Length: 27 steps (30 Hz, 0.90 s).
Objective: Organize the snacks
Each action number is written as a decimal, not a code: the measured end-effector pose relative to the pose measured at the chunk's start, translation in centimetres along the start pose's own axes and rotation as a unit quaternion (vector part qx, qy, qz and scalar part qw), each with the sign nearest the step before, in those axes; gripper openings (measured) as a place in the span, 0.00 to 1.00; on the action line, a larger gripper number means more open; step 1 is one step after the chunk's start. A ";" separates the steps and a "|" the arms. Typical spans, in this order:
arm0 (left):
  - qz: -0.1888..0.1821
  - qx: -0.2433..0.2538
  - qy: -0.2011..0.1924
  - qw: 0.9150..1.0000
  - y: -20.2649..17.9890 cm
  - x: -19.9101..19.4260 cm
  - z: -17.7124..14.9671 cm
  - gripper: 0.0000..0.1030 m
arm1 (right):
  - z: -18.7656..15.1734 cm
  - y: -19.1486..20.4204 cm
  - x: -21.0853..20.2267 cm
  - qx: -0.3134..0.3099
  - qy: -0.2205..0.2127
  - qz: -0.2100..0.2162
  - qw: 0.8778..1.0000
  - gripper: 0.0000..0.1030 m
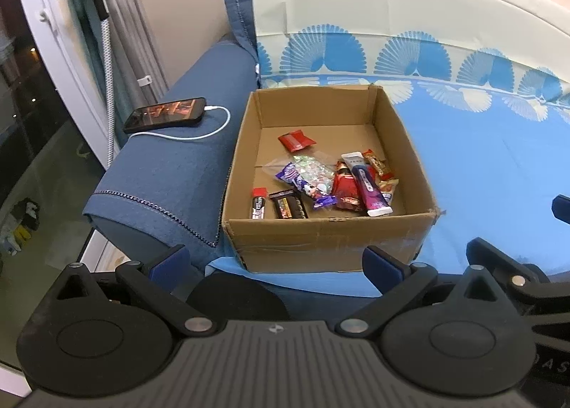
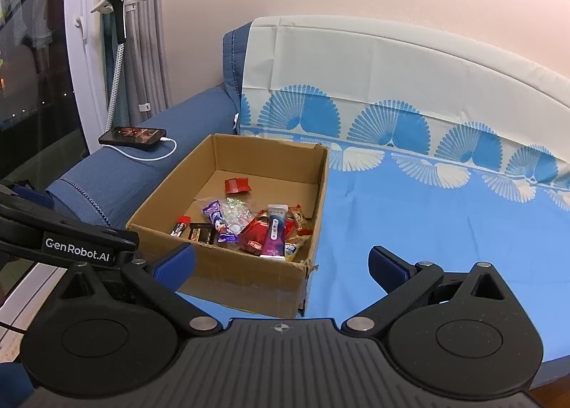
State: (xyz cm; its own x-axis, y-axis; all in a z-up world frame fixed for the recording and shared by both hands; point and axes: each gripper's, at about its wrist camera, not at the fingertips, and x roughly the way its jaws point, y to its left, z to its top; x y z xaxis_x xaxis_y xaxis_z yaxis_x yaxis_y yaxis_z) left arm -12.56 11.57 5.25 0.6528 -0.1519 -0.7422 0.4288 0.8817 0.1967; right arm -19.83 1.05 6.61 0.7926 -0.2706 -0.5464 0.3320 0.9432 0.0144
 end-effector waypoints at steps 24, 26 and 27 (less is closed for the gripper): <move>0.008 -0.004 0.011 1.000 0.1 0.3 0.2 1.00 | -0.1 0.0 -0.1 -0.008 -0.004 0.012 1.000 1.00; 0.008 -0.005 0.012 1.000 0.2 0.4 0.3 1.00 | -0.1 0.0 -0.1 -0.009 -0.003 0.012 1.000 1.00; 0.008 -0.005 0.012 1.000 0.3 0.3 0.4 1.00 | -0.1 0.0 -0.1 -0.009 -0.003 0.012 1.000 1.00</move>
State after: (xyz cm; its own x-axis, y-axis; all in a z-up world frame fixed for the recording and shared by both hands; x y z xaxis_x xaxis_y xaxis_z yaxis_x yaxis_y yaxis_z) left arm -11.99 11.57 5.28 0.6441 -0.1268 -0.7544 0.4117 0.8886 0.2021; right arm -19.95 1.08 6.56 0.8034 -0.2491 -0.5409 0.3041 0.9526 0.0129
